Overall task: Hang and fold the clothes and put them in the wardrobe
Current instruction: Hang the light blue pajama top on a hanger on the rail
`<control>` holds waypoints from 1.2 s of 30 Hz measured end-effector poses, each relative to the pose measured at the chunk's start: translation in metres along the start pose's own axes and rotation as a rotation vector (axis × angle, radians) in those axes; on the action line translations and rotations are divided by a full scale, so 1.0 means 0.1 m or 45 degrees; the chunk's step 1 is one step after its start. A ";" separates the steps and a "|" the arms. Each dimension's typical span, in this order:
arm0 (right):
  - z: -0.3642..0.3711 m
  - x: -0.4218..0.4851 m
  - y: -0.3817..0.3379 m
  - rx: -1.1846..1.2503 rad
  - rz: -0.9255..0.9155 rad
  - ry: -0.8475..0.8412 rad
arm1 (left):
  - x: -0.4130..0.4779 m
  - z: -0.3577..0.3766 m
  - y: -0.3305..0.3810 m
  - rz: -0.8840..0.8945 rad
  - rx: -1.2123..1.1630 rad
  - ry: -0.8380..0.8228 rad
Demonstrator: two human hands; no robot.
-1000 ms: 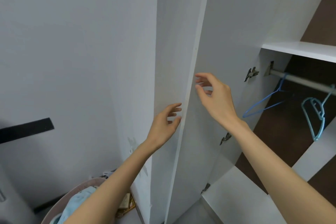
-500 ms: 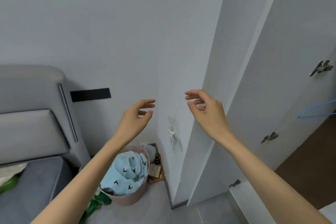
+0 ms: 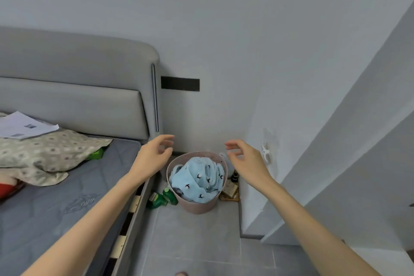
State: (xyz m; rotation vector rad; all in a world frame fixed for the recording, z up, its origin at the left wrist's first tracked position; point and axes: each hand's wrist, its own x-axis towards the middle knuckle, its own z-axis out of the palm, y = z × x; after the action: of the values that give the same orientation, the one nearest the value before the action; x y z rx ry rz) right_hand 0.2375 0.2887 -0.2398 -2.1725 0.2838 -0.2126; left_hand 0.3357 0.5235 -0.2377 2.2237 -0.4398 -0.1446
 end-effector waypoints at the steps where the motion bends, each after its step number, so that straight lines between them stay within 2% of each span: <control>1: 0.12 0.07 0.04 -0.010 0.020 -0.028 | 0.03 -0.03 -0.14 -0.038 0.032 -0.005; 8: 1.04 0.81 0.40 -0.071 0.227 -0.172 | 0.62 -0.18 -1.11 -0.193 0.112 -0.122; 16: 1.93 1.64 0.95 -0.047 0.716 -0.251 | 1.76 -0.03 -1.81 -0.284 0.094 -0.347; 22: 2.34 2.21 1.55 0.056 1.054 -0.172 | 2.49 0.48 -2.21 -0.257 0.049 -0.427; 27: 2.76 2.62 2.28 0.134 1.180 -0.155 | 2.89 1.06 -2.71 -0.290 0.045 -0.478; 33: 3.29 2.89 3.17 0.113 1.203 -0.217 | 3.27 1.73 -3.32 -0.346 0.044 -0.525; 36: 3.48 2.98 3.47 0.230 1.249 -0.245 | 3.41 2.01 -3.54 -0.377 0.002 -0.545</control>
State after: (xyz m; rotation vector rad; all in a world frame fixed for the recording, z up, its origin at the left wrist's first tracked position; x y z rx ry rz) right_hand 0.5691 0.2808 -0.7090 -1.6366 1.1128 0.4995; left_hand 0.6962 0.4606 -0.6226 2.2463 -0.3326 -0.7859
